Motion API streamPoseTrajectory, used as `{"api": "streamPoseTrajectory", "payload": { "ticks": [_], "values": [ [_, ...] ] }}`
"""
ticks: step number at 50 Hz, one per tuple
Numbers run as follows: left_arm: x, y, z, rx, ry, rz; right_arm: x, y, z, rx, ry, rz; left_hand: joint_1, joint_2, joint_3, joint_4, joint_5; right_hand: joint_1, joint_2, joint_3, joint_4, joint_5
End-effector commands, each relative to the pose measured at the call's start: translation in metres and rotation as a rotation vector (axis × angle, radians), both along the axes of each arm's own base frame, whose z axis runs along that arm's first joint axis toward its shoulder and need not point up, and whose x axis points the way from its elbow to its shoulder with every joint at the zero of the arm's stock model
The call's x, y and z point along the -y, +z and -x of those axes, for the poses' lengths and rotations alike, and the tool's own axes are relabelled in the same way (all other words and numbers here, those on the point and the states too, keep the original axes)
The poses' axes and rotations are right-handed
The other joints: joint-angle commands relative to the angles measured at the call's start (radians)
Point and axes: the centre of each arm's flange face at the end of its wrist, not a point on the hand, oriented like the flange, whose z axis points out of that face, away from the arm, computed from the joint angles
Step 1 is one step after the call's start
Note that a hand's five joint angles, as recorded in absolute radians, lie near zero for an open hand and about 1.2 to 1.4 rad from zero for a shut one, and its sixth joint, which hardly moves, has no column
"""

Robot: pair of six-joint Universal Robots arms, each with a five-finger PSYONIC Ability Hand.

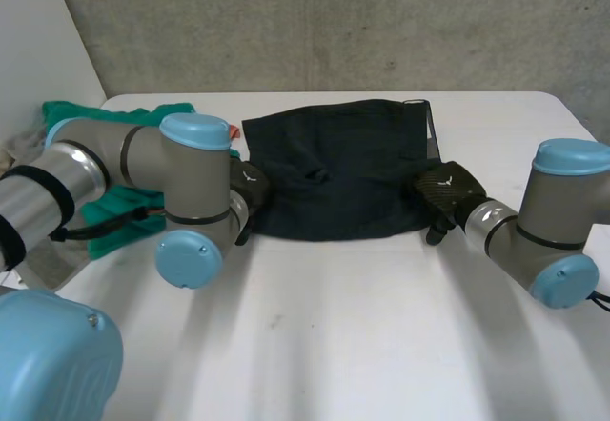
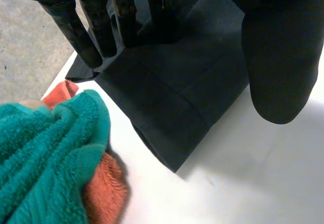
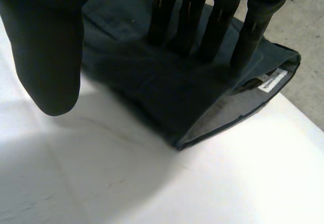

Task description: Fold the laundry.

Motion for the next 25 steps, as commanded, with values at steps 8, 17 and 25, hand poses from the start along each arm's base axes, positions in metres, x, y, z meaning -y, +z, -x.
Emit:
{"api": "streamPoseTrajectory", "payload": {
  "ticks": [8, 17, 25],
  "values": [
    [0.008, -0.004, 0.005, 0.076, -0.038, 0.1, 0.012, 0.02, 0.0, 0.009, -0.081, 0.112, 1.047, 1.071, 1.068, 1.078, 1.08, 0.834, 0.847, 0.841, 0.844, 0.841],
    [-0.03, 0.082, -0.019, 0.01, -0.029, 0.1, -0.025, 0.086, 0.021, -0.041, -0.09, 0.011, 1.047, 1.071, 1.068, 1.078, 1.08, 0.834, 0.847, 0.841, 0.844, 0.841],
    [-0.084, 0.19, -0.047, -0.093, -0.058, 0.201, -0.064, 0.182, 0.041, -0.129, -0.057, 0.057, 1.047, 1.071, 1.068, 1.078, 1.08, 0.834, 0.847, 0.841, 0.844, 0.841]
  ]
}}
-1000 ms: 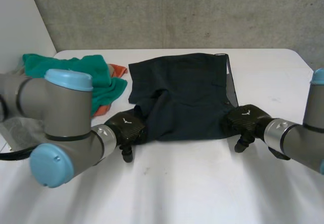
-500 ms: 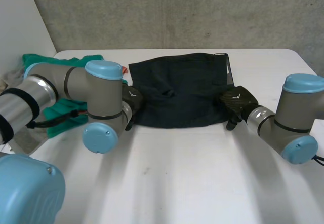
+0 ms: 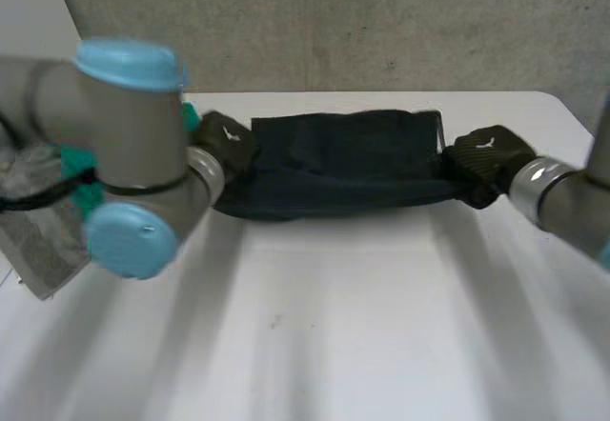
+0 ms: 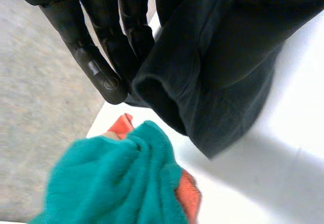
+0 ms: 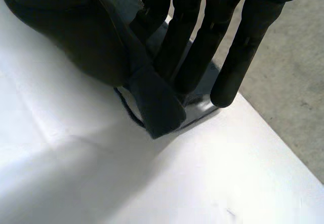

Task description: Fold the laundry.

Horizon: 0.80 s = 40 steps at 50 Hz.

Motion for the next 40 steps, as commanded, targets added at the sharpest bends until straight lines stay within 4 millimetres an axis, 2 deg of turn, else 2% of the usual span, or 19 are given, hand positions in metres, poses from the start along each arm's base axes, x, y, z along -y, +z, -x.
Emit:
{"api": "streamPoseTrajectory", "payload": {
  "ticks": [1, 4, 5, 10, 12, 15, 19, 23, 25, 27, 30, 31, 34, 35, 37, 40],
  "values": [
    [-0.047, 0.105, -0.026, -0.125, -0.03, 0.135, -0.028, 0.096, 0.014, 0.001, 0.0, 0.122, 0.264, 0.204, 0.211, 0.204, 0.23, 0.321, 0.222, 0.213, 0.203, 0.226],
    [-0.057, 0.143, -0.03, -0.198, -0.051, 0.231, -0.028, 0.127, 0.016, 0.087, -0.034, 0.201, 0.264, 0.204, 0.211, 0.204, 0.23, 0.321, 0.222, 0.213, 0.203, 0.226],
    [-0.061, 0.164, -0.033, -0.238, -0.056, 0.285, -0.027, 0.145, 0.017, 0.147, -0.052, 0.25, 0.264, 0.204, 0.211, 0.204, 0.23, 0.321, 0.222, 0.213, 0.203, 0.226],
    [-0.066, 0.197, -0.036, -0.309, -0.048, 0.353, -0.021, 0.174, 0.021, 0.275, -0.084, 0.311, 0.264, 0.204, 0.211, 0.204, 0.23, 0.321, 0.222, 0.213, 0.203, 0.226],
    [-0.064, 0.198, -0.035, -0.318, -0.05, 0.345, -0.018, 0.175, 0.02, 0.292, -0.085, 0.31, 0.264, 0.204, 0.211, 0.204, 0.23, 0.321, 0.222, 0.213, 0.203, 0.226],
    [-0.055, 0.189, -0.029, -0.311, -0.052, 0.307, -0.015, 0.17, 0.012, 0.29, -0.07, 0.304, 0.264, 0.204, 0.211, 0.204, 0.23, 0.321, 0.222, 0.213, 0.203, 0.226],
    [-0.035, 0.168, -0.02, -0.292, -0.049, 0.26, -0.003, 0.151, 0.005, 0.258, -0.074, 0.276, 0.264, 0.204, 0.211, 0.204, 0.23, 0.321, 0.222, 0.213, 0.203, 0.226],
    [-0.004, 0.141, -0.006, -0.287, -0.058, 0.251, 0.019, 0.119, -0.004, 0.218, -0.094, 0.255, 0.264, 0.204, 0.211, 0.204, 0.23, 0.321, 0.222, 0.213, 0.203, 0.226],
    [0.009, 0.138, -0.001, -0.305, -0.054, 0.284, 0.026, 0.112, -0.008, 0.217, -0.098, 0.269, 0.264, 0.204, 0.211, 0.204, 0.23, 0.321, 0.222, 0.213, 0.203, 0.226],
    [0.026, 0.148, 0.003, -0.365, -0.055, 0.378, 0.036, 0.112, -0.019, 0.24, -0.091, 0.347, 0.264, 0.204, 0.211, 0.204, 0.23, 0.321, 0.222, 0.213, 0.203, 0.226],
    [0.04, 0.166, 0.004, -0.448, -0.044, 0.494, 0.047, 0.127, -0.028, 0.292, -0.097, 0.487, 0.264, 0.204, 0.211, 0.204, 0.23, 0.321, 0.222, 0.213, 0.203, 0.226],
    [0.043, 0.185, 0.003, -0.515, -0.047, 0.58, 0.053, 0.144, -0.029, 0.339, -0.117, 0.594, 0.264, 0.204, 0.211, 0.204, 0.23, 0.321, 0.222, 0.213, 0.203, 0.226],
    [0.038, 0.219, -0.001, -0.614, -0.07, 0.708, 0.056, 0.174, -0.029, 0.434, -0.144, 0.754, 0.264, 0.204, 0.211, 0.204, 0.23, 0.321, 0.222, 0.213, 0.203, 0.226],
    [0.034, 0.234, -0.004, -0.659, -0.084, 0.763, 0.055, 0.193, -0.029, 0.5, -0.149, 0.846, 0.264, 0.204, 0.211, 0.204, 0.23, 0.321, 0.222, 0.213, 0.203, 0.226],
    [0.029, 0.243, -0.005, -0.682, -0.095, 0.79, 0.052, 0.209, -0.03, 0.549, -0.136, 0.918, 0.264, 0.204, 0.211, 0.204, 0.23, 0.321, 0.222, 0.213, 0.203, 0.226],
    [0.022, 0.248, -0.008, -0.689, -0.096, 0.781, 0.044, 0.22, -0.036, 0.566, -0.098, 0.943, 0.264, 0.204, 0.211, 0.204, 0.23, 0.321, 0.222, 0.213, 0.203, 0.226]
  ]
}}
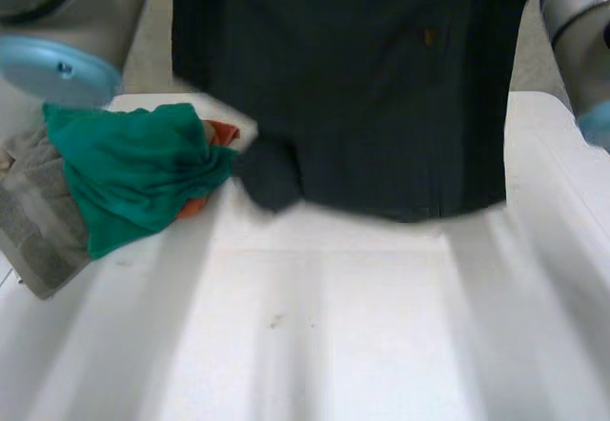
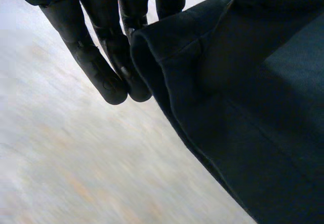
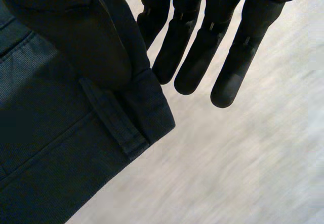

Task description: Fold the laundry.

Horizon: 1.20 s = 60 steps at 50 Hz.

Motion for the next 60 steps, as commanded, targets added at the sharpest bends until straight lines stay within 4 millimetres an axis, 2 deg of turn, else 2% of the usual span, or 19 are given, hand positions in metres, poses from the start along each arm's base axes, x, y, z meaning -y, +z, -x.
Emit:
{"api": "streamPoseTrajectory", "payload": {
  "ticks": [1, 6, 9, 12, 13, 14, 15, 17, 18, 22, 26, 29, 33, 38, 42, 46, 55, 59, 60],
  "values": [
    [-0.017, 0.038, -0.009, -0.096, -0.026, 0.108, -0.013, 0.054, -0.007, 0.119, 0.039, 0.24, 0.26, 0.2, 0.208, 0.203, 0.21, 0.266, 0.222, 0.209, 0.2, 0.222],
    [-0.015, 0.019, -0.019, -0.063, 0.011, 0.007, -0.015, 0.037, -0.008, 0.073, 0.048, 0.127, 0.26, 0.2, 0.208, 0.203, 0.21, 0.266, 0.222, 0.209, 0.2, 0.222],
    [-0.012, -0.002, -0.025, -0.032, 0.039, -0.08, -0.015, 0.01, -0.012, 0.033, 0.059, 0.023, 0.26, 0.2, 0.208, 0.203, 0.21, 0.266, 0.222, 0.209, 0.2, 0.222],
    [-0.014, -0.048, -0.026, 0.036, 0.04, -0.23, -0.015, -0.029, -0.011, -0.019, 0.069, -0.104, 0.26, 0.2, 0.208, 0.203, 0.21, 0.266, 0.222, 0.209, 0.2, 0.222],
    [-0.016, -0.059, -0.026, 0.056, 0.038, -0.262, -0.016, -0.052, -0.01, -0.047, 0.077, -0.172, 0.26, 0.2, 0.208, 0.203, 0.21, 0.266, 0.222, 0.209, 0.2, 0.222],
    [-0.019, -0.083, -0.025, 0.094, 0.033, -0.328, -0.017, -0.065, -0.009, -0.061, 0.081, -0.209, 0.26, 0.2, 0.208, 0.203, 0.21, 0.266, 0.222, 0.209, 0.2, 0.222],
    [-0.021, -0.095, -0.024, 0.116, 0.029, -0.364, -0.021, -0.092, -0.007, -0.092, 0.094, -0.286, 0.26, 0.2, 0.208, 0.203, 0.21, 0.266, 0.222, 0.209, 0.2, 0.222],
    [-0.027, -0.12, -0.022, 0.156, 0.014, -0.429, -0.027, -0.118, -0.005, -0.124, 0.109, -0.356, 0.26, 0.2, 0.208, 0.203, 0.21, 0.266, 0.222, 0.209, 0.2, 0.222],
    [-0.034, -0.142, -0.02, 0.196, 0.002, -0.491, -0.033, -0.142, -0.002, -0.16, 0.12, -0.418, 0.26, 0.2, 0.208, 0.203, 0.21, 0.266, 0.222, 0.209, 0.2, 0.222],
    [-0.055, -0.188, -0.022, 0.286, -0.012, -0.624, -0.052, -0.186, 0.007, -0.243, 0.135, -0.532, 0.26, 0.2, 0.208, 0.203, 0.21, 0.266, 0.222, 0.209, 0.2, 0.222],
    [-0.075, -0.217, -0.031, 0.367, -0.005, -0.724, -0.07, -0.207, 0.018, -0.309, 0.129, -0.609, 0.26, 0.2, 0.208, 0.203, 0.21, 0.266, 0.222, 0.209, 0.2, 0.222],
    [-0.091, -0.225, -0.039, 0.418, 0.007, -0.775, -0.085, -0.21, 0.025, -0.354, 0.128, -0.651, 0.26, 0.2, 0.208, 0.203, 0.21, 0.266, 0.222, 0.209, 0.2, 0.222],
    [-0.125, -0.231, -0.055, 0.537, 0.008, -0.86, -0.114, -0.201, 0.042, -0.457, 0.133, -0.749, 0.26, 0.2, 0.208, 0.203, 0.21, 0.266, 0.222, 0.209, 0.2, 0.222],
    [-0.185, -0.239, -0.071, 0.733, -0.041, -0.996, -0.151, -0.19, 0.065, -0.606, 0.195, -0.933, 0.26, 0.2, 0.208, 0.203, 0.21, 0.266, 0.222, 0.209, 0.2, 0.222],
    [-0.217, -0.243, -0.076, 0.839, -0.084, -1.076, -0.17, -0.188, 0.076, -0.72, 0.257, -1.048, 0.26, 0.2, 0.208, 0.203, 0.21, 0.266, 0.222, 0.209, 0.2, 0.222],
    [-0.231, -0.239, -0.076, 0.875, -0.102, -1.11, -0.179, -0.187, 0.079, -0.787, 0.303, -1.102, 0.26, 0.2, 0.208, 0.203, 0.21, 0.266, 0.222, 0.209, 0.2, 0.222],
    [-0.198, -0.23, -0.051, 0.781, -0.089, -1.028, -0.169, -0.192, 0.073, -0.738, 0.287, -1.068, 0.26, 0.2, 0.208, 0.203, 0.21, 0.266, 0.222, 0.209, 0.2, 0.222],
    [-0.167, -0.23, -0.032, 0.739, -0.076, -0.962, -0.154, -0.188, 0.067, -0.69, 0.258, -0.996, 0.26, 0.2, 0.208, 0.203, 0.21, 0.266, 0.222, 0.209, 0.2, 0.222],
    [-0.148, -0.231, -0.026, 0.714, -0.055, -0.934, -0.146, -0.188, 0.065, -0.656, 0.238, -0.962, 0.26, 0.2, 0.208, 0.203, 0.21, 0.266, 0.222, 0.209, 0.2, 0.222]
  ]
}}
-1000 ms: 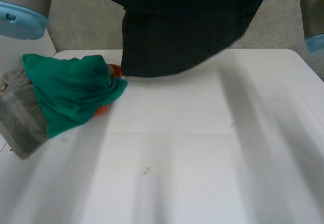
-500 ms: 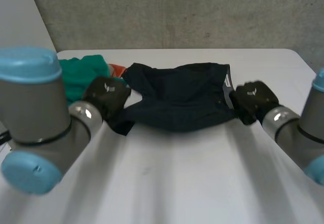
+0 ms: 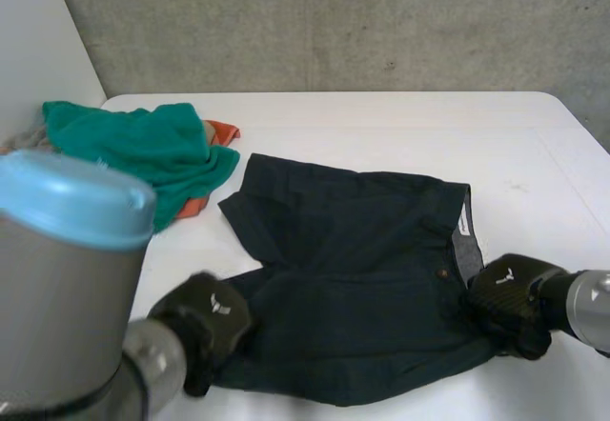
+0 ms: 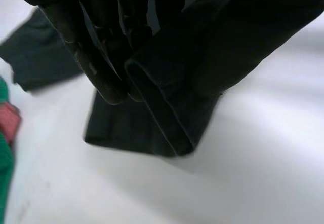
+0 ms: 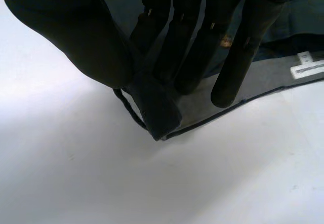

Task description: Fold the laundry.

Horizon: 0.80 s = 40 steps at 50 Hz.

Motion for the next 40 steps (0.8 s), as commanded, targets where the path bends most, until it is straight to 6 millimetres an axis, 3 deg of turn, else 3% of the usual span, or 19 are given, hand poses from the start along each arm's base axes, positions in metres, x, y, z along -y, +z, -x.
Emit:
{"api": "streamPoseTrajectory", "payload": {
  "ticks": [1, 7, 8, 14, 16, 19, 20, 22, 23, 24, 25, 29, 34, 36, 40],
  "values": [
    [0.068, 0.001, 0.032, -0.083, 0.04, 0.139, 0.03, 0.003, -0.011, 0.098, -0.067, 0.144, 0.26, 0.199, 0.207, 0.2, 0.21, 0.266, 0.204, 0.209, 0.199, 0.208],
    [0.127, 0.011, 0.052, -0.167, 0.057, 0.292, 0.063, 0.013, -0.022, 0.213, -0.114, 0.319, 0.26, 0.199, 0.207, 0.2, 0.21, 0.266, 0.204, 0.209, 0.199, 0.208],
    [0.146, 0.014, 0.059, -0.198, 0.065, 0.35, 0.076, 0.016, -0.025, 0.247, -0.127, 0.383, 0.26, 0.199, 0.207, 0.2, 0.21, 0.266, 0.204, 0.209, 0.199, 0.208],
    [0.208, 0.026, 0.077, -0.287, 0.109, 0.544, 0.125, 0.021, -0.037, 0.343, -0.2, 0.615, 0.26, 0.199, 0.207, 0.2, 0.21, 0.266, 0.204, 0.209, 0.199, 0.208],
    [0.228, 0.02, 0.082, -0.292, 0.12, 0.586, 0.144, 0.017, -0.042, 0.357, -0.231, 0.692, 0.26, 0.199, 0.207, 0.2, 0.21, 0.266, 0.204, 0.209, 0.199, 0.208],
    [0.243, 0.008, 0.09, -0.286, 0.116, 0.614, 0.162, 0.006, -0.048, 0.356, -0.244, 0.753, 0.26, 0.199, 0.207, 0.2, 0.21, 0.266, 0.204, 0.209, 0.199, 0.208],
    [0.25, -0.004, 0.095, -0.276, 0.11, 0.623, 0.173, -0.003, -0.052, 0.357, -0.248, 0.782, 0.26, 0.199, 0.207, 0.2, 0.21, 0.266, 0.204, 0.209, 0.199, 0.208],
    [0.254, -0.014, 0.1, -0.273, 0.105, 0.627, 0.184, -0.015, -0.056, 0.353, -0.243, 0.805, 0.26, 0.199, 0.207, 0.2, 0.21, -0.52, -0.582, -0.577, -0.586, -0.578],
    [0.253, -0.017, 0.103, -0.272, 0.102, 0.631, 0.188, -0.019, -0.058, 0.353, -0.238, 0.814, 0.007, -0.054, -0.045, -0.053, -0.043, -0.956, -1.018, -1.013, -1.022, -1.014],
    [0.25, -0.019, 0.109, -0.277, 0.101, 0.63, 0.194, -0.03, -0.064, 0.354, -0.229, 0.824, -0.896, -0.957, -0.949, -0.956, -0.946, -0.956, -1.018, -1.013, -1.022, -1.014],
    [0.248, -0.018, 0.112, -0.282, 0.102, 0.634, 0.197, -0.036, -0.066, 0.356, -0.226, 0.825, -0.962, -1.023, -1.014, -1.022, -1.012, -0.956, -1.018, -1.013, -1.022, -1.014],
    [0.237, -0.01, 0.116, -0.31, 0.133, 0.626, 0.198, -0.039, -0.066, 0.373, -0.239, 0.814, -0.962, -1.023, -1.014, -1.022, -1.012, -0.956, -1.018, -1.013, -1.022, -1.014],
    [0.226, 0.006, 0.105, -0.362, 0.19, 0.574, 0.187, -0.01, -0.053, 0.481, -0.315, 0.759, -0.962, -1.023, -1.014, -1.022, -1.012, -0.956, -1.018, -1.013, -1.022, -1.014],
    [0.22, 0.01, 0.099, -0.386, 0.202, 0.549, 0.174, 0.005, -0.042, 0.499, -0.358, 0.681, -0.962, -1.023, -1.014, -1.022, -1.012, -0.956, -1.018, -1.013, -1.022, -1.014],
    [0.209, 0.017, 0.091, -0.427, 0.196, 0.527, 0.149, 0.007, -0.028, 0.467, -0.412, 0.452, -0.962, -1.023, -1.014, -1.022, -1.012, -0.956, -1.018, -1.013, -1.022, -1.014]
  ]
}}
